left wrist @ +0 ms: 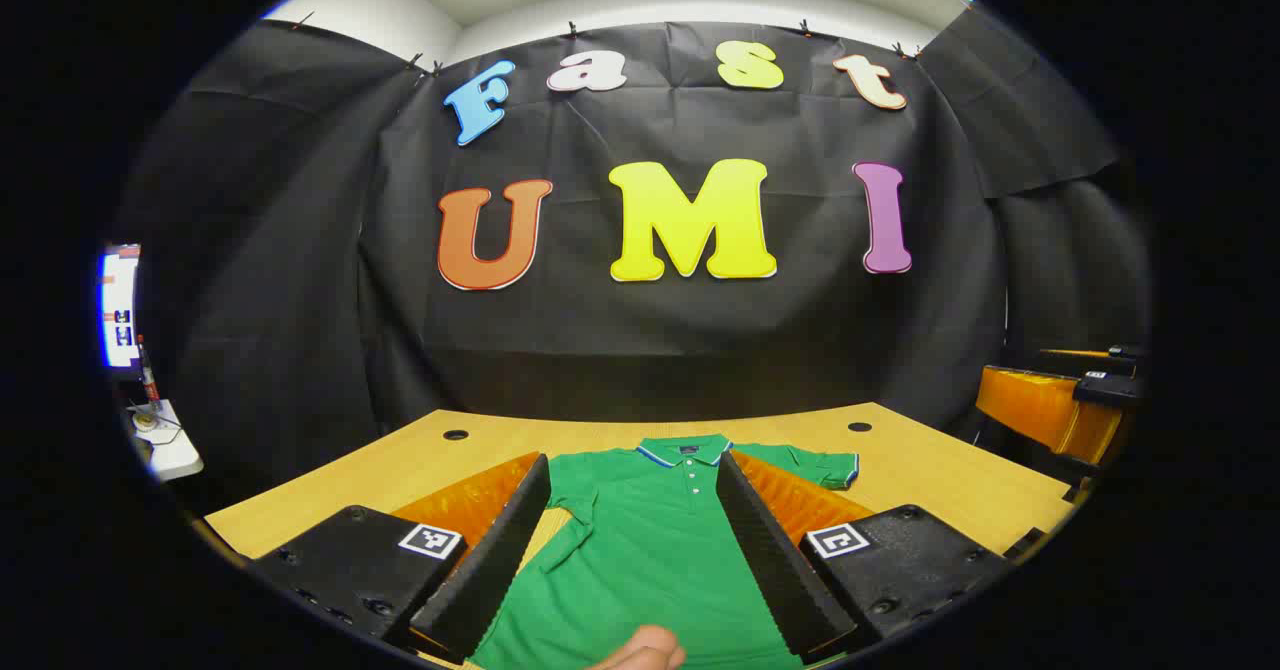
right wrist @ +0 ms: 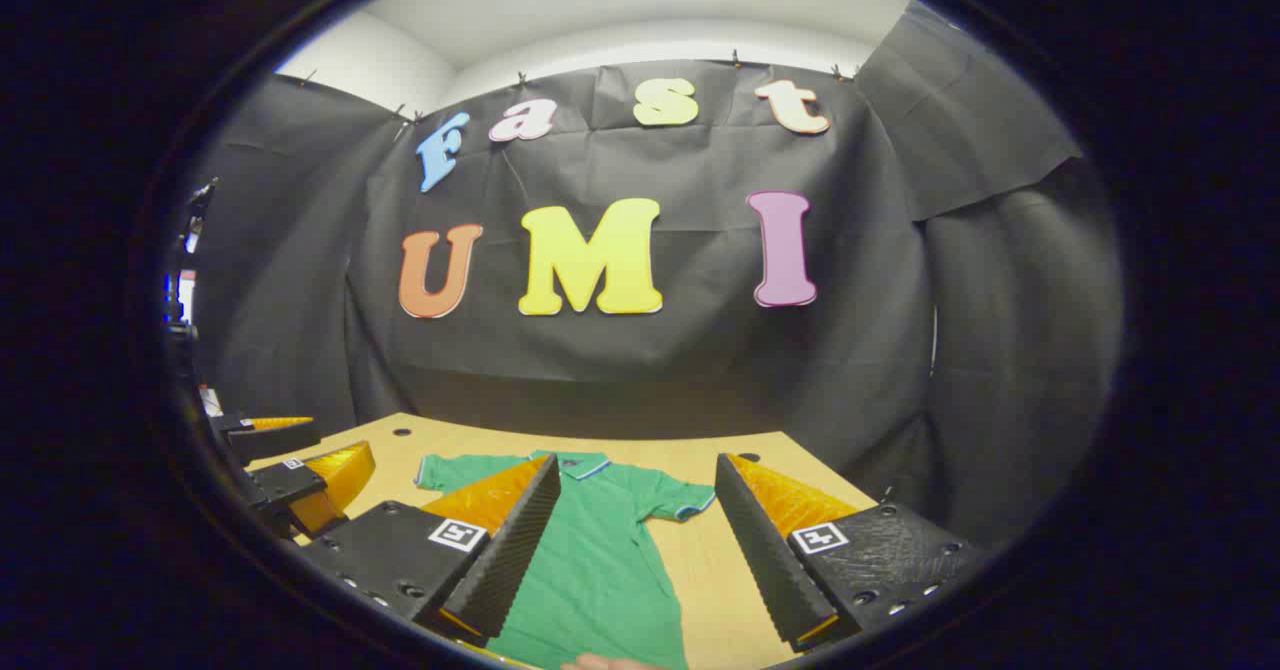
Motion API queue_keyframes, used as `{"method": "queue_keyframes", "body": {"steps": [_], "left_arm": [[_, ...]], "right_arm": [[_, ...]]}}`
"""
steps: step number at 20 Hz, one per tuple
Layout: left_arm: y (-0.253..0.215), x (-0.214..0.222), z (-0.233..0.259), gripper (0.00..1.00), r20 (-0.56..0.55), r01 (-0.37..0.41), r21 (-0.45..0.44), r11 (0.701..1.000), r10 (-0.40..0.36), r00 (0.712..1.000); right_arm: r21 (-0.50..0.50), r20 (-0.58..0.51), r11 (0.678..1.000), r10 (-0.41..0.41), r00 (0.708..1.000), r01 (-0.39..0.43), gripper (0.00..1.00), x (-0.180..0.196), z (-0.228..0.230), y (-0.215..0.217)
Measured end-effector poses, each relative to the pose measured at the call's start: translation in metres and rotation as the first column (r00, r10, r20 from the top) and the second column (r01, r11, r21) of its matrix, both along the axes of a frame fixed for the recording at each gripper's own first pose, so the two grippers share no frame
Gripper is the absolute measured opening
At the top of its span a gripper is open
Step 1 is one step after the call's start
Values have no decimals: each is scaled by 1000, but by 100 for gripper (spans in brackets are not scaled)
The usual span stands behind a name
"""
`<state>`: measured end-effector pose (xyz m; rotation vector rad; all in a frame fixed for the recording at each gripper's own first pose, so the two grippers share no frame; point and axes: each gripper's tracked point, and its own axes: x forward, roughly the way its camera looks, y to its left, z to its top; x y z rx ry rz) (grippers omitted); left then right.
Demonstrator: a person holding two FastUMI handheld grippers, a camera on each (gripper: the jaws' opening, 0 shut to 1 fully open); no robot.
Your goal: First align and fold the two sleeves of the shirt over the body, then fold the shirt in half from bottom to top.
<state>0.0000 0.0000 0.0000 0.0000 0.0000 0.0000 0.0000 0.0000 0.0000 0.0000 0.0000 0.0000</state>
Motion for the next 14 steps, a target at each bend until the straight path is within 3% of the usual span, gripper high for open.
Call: {"method": "queue_keyframes", "body": {"steps": [5, 14], "left_arm": [[-8, 4, -12, 100, -24, 4, 30, 1000, -3, 1000], [-1, 8, -19, 100, -55, -23, -9, 1000, 23, 998]], "right_arm": [[-29, -28, 999, -40, 999, 40, 95, -4, -9, -13], [-19, -52, 998, -53, 997, 53, 95, 1, -15, -21]]}}
